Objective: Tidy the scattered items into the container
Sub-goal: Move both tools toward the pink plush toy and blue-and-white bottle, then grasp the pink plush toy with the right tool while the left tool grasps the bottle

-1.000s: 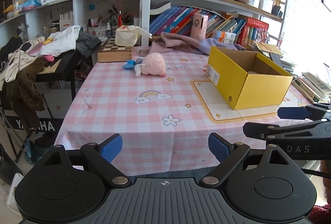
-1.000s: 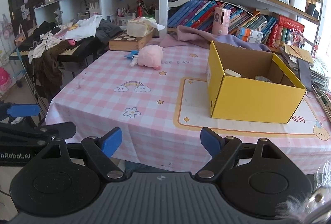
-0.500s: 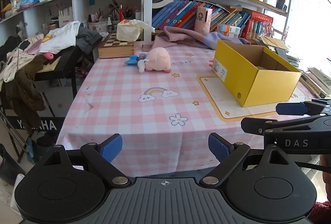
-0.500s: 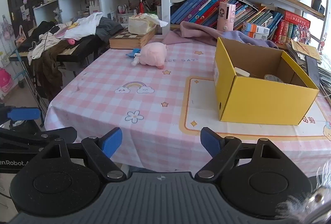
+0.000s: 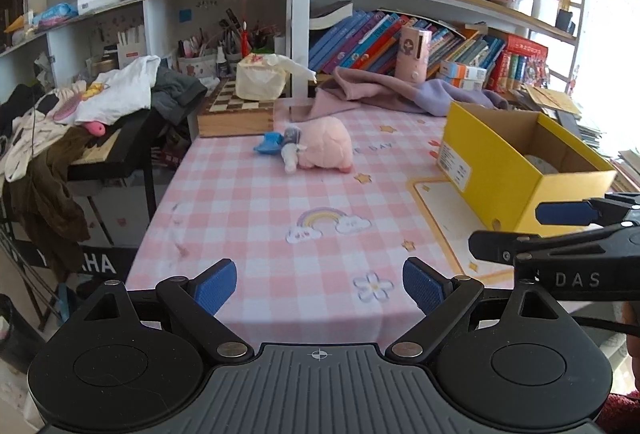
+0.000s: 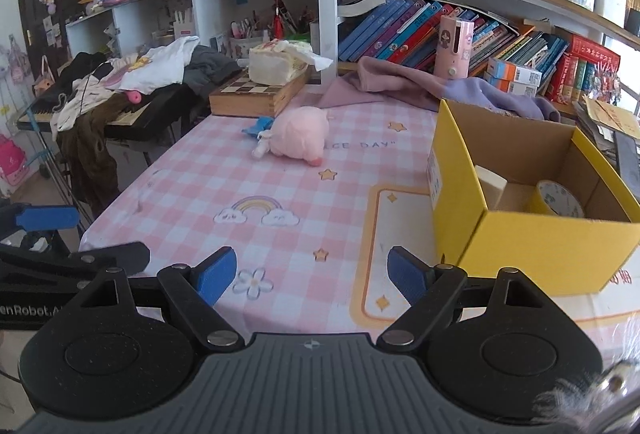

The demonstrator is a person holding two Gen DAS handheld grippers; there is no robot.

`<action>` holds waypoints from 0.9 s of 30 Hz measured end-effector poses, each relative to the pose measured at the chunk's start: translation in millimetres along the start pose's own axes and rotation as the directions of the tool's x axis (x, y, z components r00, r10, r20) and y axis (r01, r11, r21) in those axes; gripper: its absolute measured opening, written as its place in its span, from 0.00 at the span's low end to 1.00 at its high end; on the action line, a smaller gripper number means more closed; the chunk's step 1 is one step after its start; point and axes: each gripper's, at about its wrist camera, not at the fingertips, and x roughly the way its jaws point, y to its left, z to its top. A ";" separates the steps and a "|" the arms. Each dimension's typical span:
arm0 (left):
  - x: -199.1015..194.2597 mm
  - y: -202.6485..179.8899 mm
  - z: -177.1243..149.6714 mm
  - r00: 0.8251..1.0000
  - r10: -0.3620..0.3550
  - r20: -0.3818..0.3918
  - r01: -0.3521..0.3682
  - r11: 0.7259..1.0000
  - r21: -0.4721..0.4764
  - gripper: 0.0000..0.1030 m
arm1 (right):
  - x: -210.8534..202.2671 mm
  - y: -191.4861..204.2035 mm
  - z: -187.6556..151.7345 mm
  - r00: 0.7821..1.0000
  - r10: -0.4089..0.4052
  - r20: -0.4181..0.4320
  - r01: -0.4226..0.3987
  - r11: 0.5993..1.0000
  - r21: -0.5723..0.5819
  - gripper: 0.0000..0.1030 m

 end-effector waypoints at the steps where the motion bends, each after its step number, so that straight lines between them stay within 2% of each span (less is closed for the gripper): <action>1: 3.8 0.8 4.1 1.000 0.004 0.001 -0.004 1.000 0.000 0.90 | 4.4 -2.2 4.6 1.000 0.002 0.002 -0.002 1.000 0.003 0.81; 16: 81.4 20.1 57.7 0.996 0.071 -0.047 -0.072 0.997 -0.019 0.90 | 110.7 -31.4 77.6 0.998 0.037 -0.046 -0.036 0.999 0.021 0.81; 21: 107.0 33.9 68.4 0.993 0.097 -0.067 -0.101 0.993 -0.058 0.90 | 157.1 -31.5 101.4 0.992 0.074 -0.102 -0.073 0.997 0.009 0.81; 27: 135.4 45.4 82.0 0.988 0.126 -0.092 -0.132 0.989 -0.070 0.90 | 214.0 -33.9 133.1 0.978 0.123 -0.169 -0.108 0.990 0.093 0.86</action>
